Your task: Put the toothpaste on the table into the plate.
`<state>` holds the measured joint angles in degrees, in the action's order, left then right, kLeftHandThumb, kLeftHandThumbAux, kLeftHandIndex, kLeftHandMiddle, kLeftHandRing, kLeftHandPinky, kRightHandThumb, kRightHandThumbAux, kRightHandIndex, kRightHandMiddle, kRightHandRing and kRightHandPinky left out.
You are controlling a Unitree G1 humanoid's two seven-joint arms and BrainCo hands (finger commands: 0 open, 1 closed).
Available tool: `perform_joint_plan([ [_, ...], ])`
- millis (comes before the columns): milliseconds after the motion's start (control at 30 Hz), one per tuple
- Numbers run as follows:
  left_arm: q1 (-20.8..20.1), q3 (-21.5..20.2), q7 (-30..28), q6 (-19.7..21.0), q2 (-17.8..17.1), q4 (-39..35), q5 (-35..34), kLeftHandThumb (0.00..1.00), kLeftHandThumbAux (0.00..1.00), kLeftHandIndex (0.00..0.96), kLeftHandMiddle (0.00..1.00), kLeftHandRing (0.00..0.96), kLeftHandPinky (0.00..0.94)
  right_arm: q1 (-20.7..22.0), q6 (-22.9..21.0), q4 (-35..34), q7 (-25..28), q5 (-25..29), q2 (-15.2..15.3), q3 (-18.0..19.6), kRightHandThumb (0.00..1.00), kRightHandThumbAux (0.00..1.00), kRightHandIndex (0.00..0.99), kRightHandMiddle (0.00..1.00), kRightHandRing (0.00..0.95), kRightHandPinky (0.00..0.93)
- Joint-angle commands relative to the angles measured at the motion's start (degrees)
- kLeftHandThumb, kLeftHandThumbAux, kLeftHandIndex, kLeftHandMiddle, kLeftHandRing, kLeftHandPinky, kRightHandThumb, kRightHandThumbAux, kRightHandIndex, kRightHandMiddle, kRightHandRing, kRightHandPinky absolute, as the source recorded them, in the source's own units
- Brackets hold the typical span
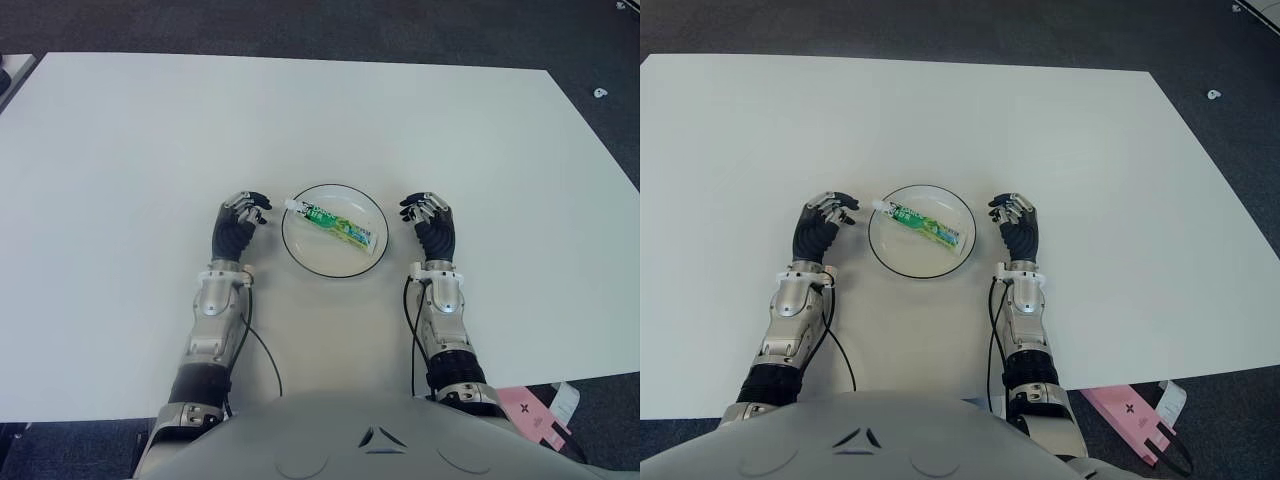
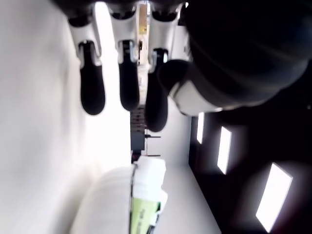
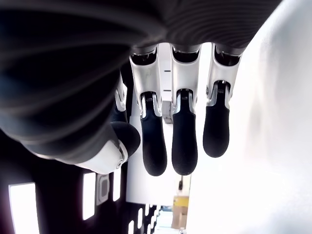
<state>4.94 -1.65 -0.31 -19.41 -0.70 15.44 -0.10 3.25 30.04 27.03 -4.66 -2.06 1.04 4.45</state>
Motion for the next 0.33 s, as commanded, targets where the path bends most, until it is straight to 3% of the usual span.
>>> perform_joint_plan([
  [33, 3.14, -0.35, -1.61, 4.88, -1.17, 4.70, -0.56, 0.712, 0.720, 0.430, 0.501, 0.504, 0.506, -2.86, -2.47, 2.73, -0.09, -0.04, -0.58, -0.25, 0.711, 0.726, 0.430, 0.506, 0.519, 0.518],
  [333, 2.87, -0.64, -2.88, 5.29, -2.21, 5.18, -0.77, 0.713, 0.719, 0.431, 0.518, 0.521, 0.517, -2.76, -2.21, 3.16, 0.19, 0.24, -0.62, -0.37, 0.712, 0.727, 0.430, 0.509, 0.517, 0.526],
])
